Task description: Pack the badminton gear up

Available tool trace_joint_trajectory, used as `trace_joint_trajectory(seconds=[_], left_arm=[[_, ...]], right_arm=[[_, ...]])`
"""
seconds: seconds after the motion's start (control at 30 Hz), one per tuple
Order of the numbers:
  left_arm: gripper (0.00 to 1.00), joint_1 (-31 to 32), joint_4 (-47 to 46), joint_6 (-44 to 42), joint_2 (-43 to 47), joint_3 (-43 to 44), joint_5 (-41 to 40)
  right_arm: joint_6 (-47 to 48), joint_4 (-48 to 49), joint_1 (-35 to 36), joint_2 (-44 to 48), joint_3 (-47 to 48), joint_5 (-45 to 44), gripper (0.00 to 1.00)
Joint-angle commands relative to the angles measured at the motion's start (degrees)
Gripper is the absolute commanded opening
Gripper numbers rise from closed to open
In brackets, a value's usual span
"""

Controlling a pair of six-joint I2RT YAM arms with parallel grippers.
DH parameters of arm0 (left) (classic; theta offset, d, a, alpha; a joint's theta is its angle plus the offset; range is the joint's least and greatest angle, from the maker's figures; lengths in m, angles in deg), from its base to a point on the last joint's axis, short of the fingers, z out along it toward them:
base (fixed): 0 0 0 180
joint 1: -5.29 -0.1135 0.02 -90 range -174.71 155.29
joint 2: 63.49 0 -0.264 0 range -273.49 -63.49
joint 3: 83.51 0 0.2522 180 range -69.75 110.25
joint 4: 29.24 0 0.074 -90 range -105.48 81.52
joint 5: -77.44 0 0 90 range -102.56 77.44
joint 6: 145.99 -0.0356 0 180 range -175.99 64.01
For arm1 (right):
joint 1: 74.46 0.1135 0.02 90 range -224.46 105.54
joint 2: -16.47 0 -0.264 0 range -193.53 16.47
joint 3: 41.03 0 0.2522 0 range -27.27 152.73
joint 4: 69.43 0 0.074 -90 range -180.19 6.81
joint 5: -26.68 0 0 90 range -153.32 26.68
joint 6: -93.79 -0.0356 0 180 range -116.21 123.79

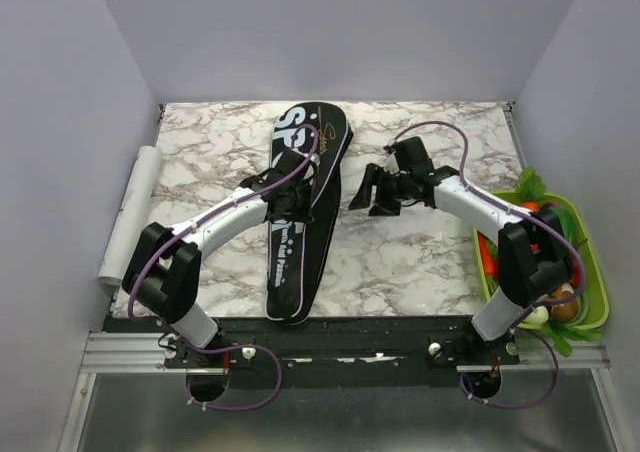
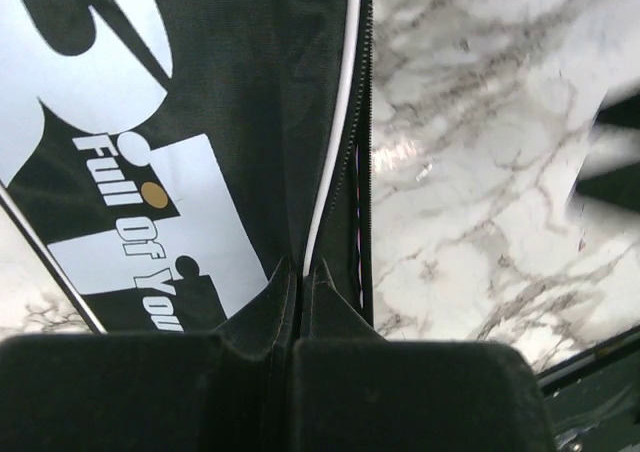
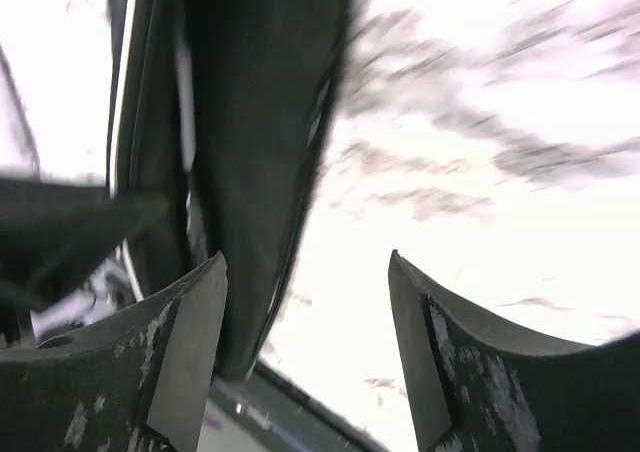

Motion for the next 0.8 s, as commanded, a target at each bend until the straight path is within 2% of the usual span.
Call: trace_joint_trajectory(seconds=[0.0,0.1,0.2,0.33,0.77], left_arm=[[0.0,4.71,-3.44,-3.71,3.15,-2.12,5.0],[0.0,8.14,-3.8,-6.34,2.36,-2.39,6.76],[0.0,10.52,-3.36,-8.54,1.48,-2.21,7.99],[0.0,13.69,-3.88,-10.13,2.44,-3.96,6.85],[0.0,14.05,-4.5,-12.15,6.84,-8.8,8.52]], right_arm=[[3.86,-2.76,-6.3,-1.86,5.11,-7.28,0.74],[3.26,-3.82,-8.77,-6.43,11.54,-7.2,0.75],[-0.51,-1.02,-12.19,-9.08,12.97,-4.41,0.76],[-5.18,8.9,-15.45,-10.75,9.11,-2.45,0.76],[-12.74,20.61,-15.98,-18.31,4.89,0.53,0.77]])
